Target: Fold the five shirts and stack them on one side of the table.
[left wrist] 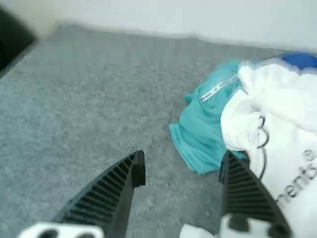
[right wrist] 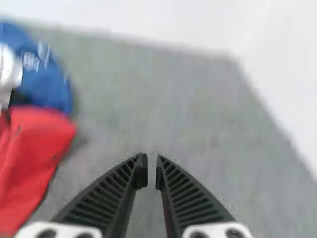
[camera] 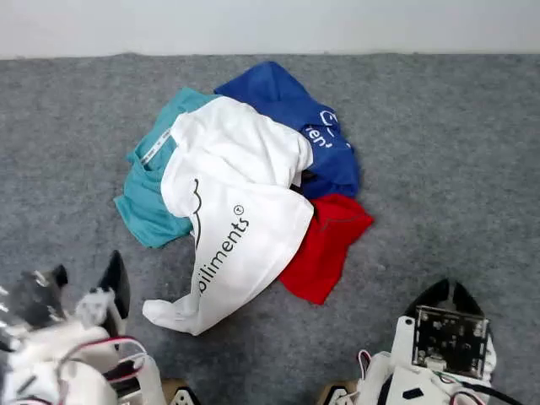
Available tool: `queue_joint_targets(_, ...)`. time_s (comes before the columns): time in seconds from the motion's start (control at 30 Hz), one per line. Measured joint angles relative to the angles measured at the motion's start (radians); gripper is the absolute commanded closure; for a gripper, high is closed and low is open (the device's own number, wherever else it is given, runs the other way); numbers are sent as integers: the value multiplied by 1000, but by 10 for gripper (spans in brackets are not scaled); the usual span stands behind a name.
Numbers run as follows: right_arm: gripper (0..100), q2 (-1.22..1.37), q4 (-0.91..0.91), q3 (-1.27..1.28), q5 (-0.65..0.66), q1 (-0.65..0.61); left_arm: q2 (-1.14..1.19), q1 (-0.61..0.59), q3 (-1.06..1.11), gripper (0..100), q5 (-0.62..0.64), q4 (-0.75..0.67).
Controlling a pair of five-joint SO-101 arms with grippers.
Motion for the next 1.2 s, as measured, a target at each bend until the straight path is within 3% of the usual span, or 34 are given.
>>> queue_joint_targets(0.17,944,288,28,-140,63,5,293,101,-276,752,0,69)
queue_joint_targets(0.47,944,795,150,-414,72,2,442,233,-241,751,-6,71)
queue_joint_targets(0.73,944,1011,150,-407,126,-107,697,381,-161,751,-175,57)
queue_joint_targets(1.0,943,1270,150,-408,141,-117,1086,456,-382,750,-193,3)
queue_joint_targets(1.2,798,1364,150,-528,141,-120,1447,493,-647,682,-196,15)
